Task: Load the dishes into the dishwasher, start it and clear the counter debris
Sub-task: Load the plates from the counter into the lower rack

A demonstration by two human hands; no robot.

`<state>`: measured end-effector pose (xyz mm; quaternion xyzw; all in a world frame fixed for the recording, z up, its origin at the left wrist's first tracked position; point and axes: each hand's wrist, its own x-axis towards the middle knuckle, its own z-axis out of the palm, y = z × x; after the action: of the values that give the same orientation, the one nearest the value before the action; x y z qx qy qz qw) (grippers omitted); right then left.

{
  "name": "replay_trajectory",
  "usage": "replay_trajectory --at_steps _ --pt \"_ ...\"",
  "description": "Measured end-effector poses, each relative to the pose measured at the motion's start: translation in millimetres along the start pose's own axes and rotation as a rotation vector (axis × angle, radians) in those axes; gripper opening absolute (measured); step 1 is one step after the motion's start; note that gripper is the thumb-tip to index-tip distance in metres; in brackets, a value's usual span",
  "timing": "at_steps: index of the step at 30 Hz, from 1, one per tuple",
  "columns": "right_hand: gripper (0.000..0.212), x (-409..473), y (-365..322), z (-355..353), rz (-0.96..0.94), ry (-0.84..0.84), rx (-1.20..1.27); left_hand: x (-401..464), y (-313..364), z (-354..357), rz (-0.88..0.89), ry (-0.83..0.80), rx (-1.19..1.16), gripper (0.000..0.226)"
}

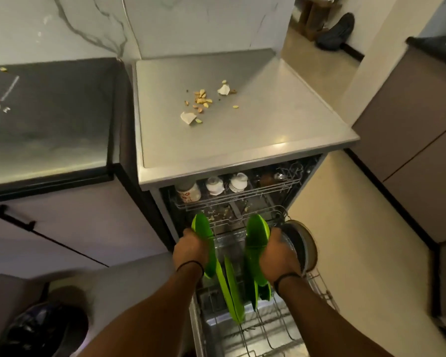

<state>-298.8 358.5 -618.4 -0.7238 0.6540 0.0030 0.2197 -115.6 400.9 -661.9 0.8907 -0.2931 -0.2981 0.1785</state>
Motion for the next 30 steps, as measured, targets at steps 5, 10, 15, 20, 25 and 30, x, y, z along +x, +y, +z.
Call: replay_trajectory --at_steps 5,10,15,20,25,30 --pt "0.055 90.0 1.9 62.4 -0.14 -0.03 -0.041 71.7 7.4 56.5 0.053 0.112 -0.039 0.035" --pt "0.061 159.9 20.7 155.6 -0.236 -0.08 -0.125 130.9 -33.8 139.1 0.034 0.226 -0.04 0.037" --pt "0.056 197.0 40.6 235.5 -0.272 -0.044 -0.114 159.2 -65.5 200.2 0.023 0.267 -0.051 0.049" --pt "0.052 213.2 43.8 276.0 -0.307 -0.049 -0.154 176.7 -89.7 234.7 0.045 0.285 -0.007 0.045" --pt "0.05 220.1 29.0 299.8 -0.397 0.018 -0.174 191.0 -90.6 250.4 0.086 0.279 0.05 0.031" --pt "0.051 212.6 38.5 305.4 -0.385 0.061 -0.14 180.3 -87.1 263.2 0.111 0.198 0.061 0.034"
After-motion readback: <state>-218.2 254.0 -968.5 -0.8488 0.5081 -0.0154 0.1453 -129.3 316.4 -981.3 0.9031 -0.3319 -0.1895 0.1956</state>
